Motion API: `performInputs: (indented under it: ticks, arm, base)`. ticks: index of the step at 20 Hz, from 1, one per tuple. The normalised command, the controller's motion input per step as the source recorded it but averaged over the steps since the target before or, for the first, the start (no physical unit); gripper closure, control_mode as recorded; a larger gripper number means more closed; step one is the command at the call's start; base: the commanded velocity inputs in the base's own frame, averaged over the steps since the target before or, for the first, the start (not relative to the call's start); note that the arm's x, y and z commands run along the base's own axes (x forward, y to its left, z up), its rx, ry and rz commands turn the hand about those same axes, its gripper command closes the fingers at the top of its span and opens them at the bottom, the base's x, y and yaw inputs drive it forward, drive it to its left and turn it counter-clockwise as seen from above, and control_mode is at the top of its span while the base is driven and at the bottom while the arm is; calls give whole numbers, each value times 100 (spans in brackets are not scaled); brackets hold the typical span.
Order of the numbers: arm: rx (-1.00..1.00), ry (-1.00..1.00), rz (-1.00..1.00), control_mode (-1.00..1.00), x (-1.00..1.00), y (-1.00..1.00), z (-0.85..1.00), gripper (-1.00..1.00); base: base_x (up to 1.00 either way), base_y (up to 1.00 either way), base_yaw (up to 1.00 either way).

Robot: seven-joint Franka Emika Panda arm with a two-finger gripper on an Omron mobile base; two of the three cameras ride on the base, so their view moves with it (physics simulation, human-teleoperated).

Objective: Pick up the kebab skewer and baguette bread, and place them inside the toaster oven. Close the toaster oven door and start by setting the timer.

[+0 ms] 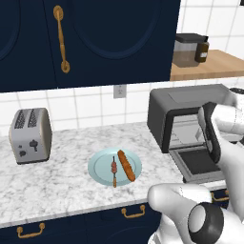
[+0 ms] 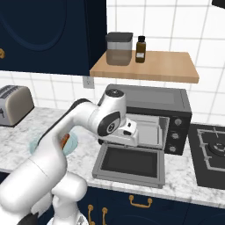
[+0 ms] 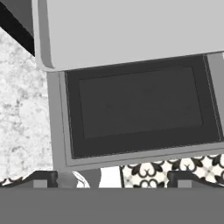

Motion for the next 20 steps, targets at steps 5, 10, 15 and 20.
performInputs:
  ticks: [5, 10, 15, 20]
  arm:
    - [0, 3, 0, -100, -39, 100, 7, -100]
    - [0, 8, 0, -100, -35, 100, 4, -100]
    - [0, 2, 0, -100, -8, 100, 4, -100]
    - [0, 1, 0, -100, 20, 86, 13, -100]
  base:
    - [0, 0, 0]
    - [0, 0, 0]
    - [0, 0, 0]
    - [0, 0, 0]
